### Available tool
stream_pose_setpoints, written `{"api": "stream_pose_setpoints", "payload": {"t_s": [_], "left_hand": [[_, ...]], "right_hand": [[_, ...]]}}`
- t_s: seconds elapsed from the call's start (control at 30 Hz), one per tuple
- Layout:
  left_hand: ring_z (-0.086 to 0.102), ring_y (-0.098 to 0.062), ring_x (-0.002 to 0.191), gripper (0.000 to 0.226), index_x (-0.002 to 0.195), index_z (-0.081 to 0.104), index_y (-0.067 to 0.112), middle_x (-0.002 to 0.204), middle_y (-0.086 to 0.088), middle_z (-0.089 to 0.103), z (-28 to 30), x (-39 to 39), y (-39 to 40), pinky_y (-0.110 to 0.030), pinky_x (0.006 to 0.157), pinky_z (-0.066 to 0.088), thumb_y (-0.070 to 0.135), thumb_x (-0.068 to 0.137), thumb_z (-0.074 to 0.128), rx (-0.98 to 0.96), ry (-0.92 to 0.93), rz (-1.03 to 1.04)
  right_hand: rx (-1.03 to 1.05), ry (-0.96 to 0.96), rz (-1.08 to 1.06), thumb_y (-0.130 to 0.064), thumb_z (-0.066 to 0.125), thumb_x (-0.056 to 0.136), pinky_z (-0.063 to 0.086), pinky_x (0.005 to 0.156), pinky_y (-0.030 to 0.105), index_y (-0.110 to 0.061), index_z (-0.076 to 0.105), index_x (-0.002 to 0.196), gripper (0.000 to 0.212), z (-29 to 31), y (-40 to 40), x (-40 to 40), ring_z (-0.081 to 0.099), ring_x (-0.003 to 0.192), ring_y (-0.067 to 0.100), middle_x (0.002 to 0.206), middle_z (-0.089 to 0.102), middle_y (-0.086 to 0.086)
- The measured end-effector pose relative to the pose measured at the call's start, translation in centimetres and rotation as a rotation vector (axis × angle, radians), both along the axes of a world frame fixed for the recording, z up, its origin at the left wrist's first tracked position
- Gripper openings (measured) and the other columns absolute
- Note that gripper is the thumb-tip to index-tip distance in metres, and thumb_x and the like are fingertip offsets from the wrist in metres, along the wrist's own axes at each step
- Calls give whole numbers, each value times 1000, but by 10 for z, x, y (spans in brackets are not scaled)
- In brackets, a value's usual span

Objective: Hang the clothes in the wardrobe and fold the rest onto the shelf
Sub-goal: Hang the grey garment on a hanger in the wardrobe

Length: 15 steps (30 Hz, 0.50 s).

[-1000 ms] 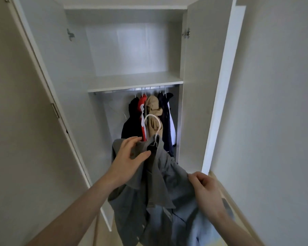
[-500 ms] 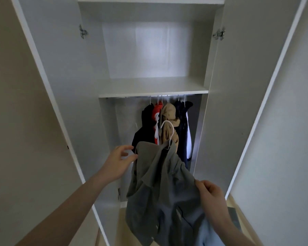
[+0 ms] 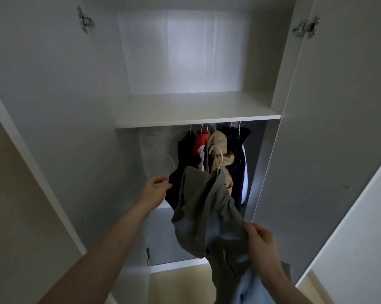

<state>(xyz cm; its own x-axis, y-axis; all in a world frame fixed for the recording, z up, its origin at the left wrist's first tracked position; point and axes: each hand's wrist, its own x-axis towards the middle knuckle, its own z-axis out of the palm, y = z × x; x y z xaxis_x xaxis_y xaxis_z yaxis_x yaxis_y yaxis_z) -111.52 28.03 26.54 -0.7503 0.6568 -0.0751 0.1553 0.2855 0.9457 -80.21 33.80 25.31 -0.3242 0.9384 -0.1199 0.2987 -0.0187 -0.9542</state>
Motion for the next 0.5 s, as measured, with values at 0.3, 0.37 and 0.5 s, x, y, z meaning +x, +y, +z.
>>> {"api": "stream_pose_setpoints", "payload": {"t_s": [0.3,0.37,0.5], "left_hand": [[58,-24,118,39,133,62,16,135,-6,60,-24,-72,95,-44,105,51,20,95,68,-142,-40,4],[59,-23,112,35,128,65,18,132,-8,61,-31,-90,116,-44,102,53,20,94,68,-168,-33,21],[61,-27,105,32,126,65,20,132,-12,62,-49,-126,153,-42,100,54,19,94,64,-258,4,12]], "right_hand": [[-116,6,31,-29,50,106,47,70,32,-11,70,86,33,7,76,-46,64,89,29,88,68,17],[-144,5,78,-29,50,106,46,71,31,-14,72,87,33,6,96,-54,66,90,25,91,71,11],[-212,-26,124,-30,51,105,50,72,33,-10,75,95,33,4,132,-71,68,94,27,96,74,13]]}}
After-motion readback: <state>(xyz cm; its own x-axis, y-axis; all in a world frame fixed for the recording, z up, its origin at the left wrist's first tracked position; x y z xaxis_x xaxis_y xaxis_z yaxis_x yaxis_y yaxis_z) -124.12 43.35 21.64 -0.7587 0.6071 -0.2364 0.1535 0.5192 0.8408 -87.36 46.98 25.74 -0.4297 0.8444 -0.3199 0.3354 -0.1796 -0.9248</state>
